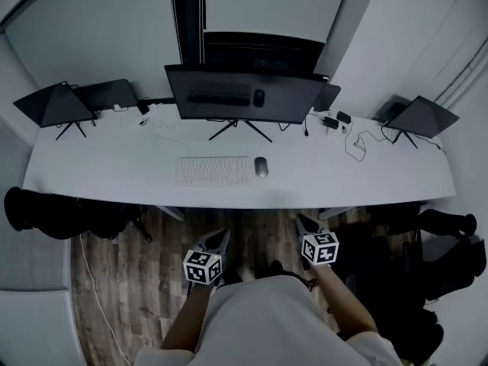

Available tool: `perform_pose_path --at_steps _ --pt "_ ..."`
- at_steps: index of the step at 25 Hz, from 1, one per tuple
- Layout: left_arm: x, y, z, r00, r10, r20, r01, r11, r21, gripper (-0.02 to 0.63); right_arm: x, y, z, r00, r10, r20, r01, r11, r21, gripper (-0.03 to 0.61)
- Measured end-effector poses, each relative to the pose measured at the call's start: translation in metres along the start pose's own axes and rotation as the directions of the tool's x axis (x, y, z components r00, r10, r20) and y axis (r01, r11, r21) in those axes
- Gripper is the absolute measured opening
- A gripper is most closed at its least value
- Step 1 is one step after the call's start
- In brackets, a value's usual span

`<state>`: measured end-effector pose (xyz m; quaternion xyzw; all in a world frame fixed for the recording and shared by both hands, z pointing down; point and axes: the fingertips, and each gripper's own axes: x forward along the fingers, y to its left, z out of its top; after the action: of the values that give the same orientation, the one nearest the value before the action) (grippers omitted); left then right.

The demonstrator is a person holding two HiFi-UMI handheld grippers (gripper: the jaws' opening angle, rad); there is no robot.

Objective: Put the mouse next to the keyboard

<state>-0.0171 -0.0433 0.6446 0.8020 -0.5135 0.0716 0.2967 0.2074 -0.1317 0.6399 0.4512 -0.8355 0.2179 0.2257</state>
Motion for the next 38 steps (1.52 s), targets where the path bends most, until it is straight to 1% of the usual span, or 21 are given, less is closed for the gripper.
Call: perform_pose_path --at_steps 6,10,15,23,38 --pt "0.009 -0.02 0.01 0.999 0.034 0.02 -0.034 0.999 0.018 0.018 -0.006 -0.016 0.009 0.999 0.047 0.025 -0.046 0.998 -0.037 0.048" --pt "0.011 -0.033 0.017 0.997 0.068 0.038 -0.069 0.997 0.021 0.018 -0.011 -0.024 0.013 0.994 0.103 0.035 -0.1 0.993 -0.064 0.048" --pt "0.005 -0.043 0.022 0.992 0.111 0.068 -0.112 0.994 0.007 0.018 -0.019 -0.031 0.018 0.986 0.155 0.068 -0.15 0.986 -0.073 0.048" --pt "0.006 -0.052 0.022 0.987 0.142 0.081 -0.143 0.99 0.003 0.018 -0.025 -0.039 0.032 0.976 0.188 0.11 -0.177 0.979 -0.103 0.041" --pt "0.001 -0.045 0.026 0.979 0.178 0.1 -0.179 0.984 -0.007 0.018 -0.015 -0.034 0.043 0.968 0.221 0.116 -0.207 0.971 -0.119 0.04"
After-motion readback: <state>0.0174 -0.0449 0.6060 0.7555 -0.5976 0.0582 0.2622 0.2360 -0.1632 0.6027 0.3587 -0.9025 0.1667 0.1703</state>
